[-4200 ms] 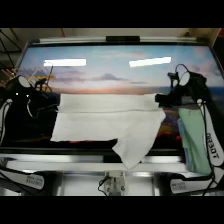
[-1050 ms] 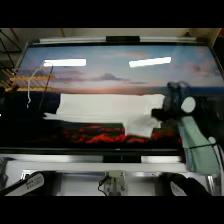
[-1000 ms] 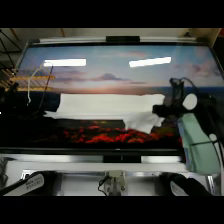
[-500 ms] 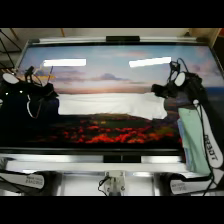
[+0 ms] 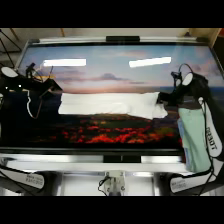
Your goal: Fold the shirts.
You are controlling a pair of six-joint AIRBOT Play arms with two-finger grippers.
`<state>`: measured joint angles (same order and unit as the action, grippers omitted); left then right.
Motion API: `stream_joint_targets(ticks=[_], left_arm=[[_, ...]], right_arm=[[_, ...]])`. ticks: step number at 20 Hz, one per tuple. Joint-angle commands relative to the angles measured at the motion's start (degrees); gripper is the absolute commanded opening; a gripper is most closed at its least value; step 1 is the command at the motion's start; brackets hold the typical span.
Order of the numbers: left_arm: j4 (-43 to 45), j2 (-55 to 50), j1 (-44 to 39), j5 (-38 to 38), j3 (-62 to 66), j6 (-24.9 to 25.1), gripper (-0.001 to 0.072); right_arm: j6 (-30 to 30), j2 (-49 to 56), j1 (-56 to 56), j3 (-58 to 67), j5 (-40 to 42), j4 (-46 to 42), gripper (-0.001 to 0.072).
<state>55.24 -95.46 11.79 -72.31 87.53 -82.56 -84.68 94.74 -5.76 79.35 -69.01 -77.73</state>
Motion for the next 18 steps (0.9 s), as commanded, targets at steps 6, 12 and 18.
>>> stream_joint_targets(ticks=[6, 12, 18], left_arm=[[0.0, 7.0, -2.9, -1.9, 1.1, 1.9, 0.0665], [0.0, 7.0, -5.2, -1.9, 1.1, 1.9, 0.0665], [-0.5, 5.4, -9.5, -1.9, 0.9, 1.7, 0.0305]], right_arm=[[0.3, 5.9, -1.5, 0.1, -0.9, 5.4, 0.0685], [0.0, 9.0, -1.5, 0.1, -1.0, 17.6, 0.0651], [7.9, 3.9, -1.7, 0.1, -2.2, 29.4, 0.0072]])
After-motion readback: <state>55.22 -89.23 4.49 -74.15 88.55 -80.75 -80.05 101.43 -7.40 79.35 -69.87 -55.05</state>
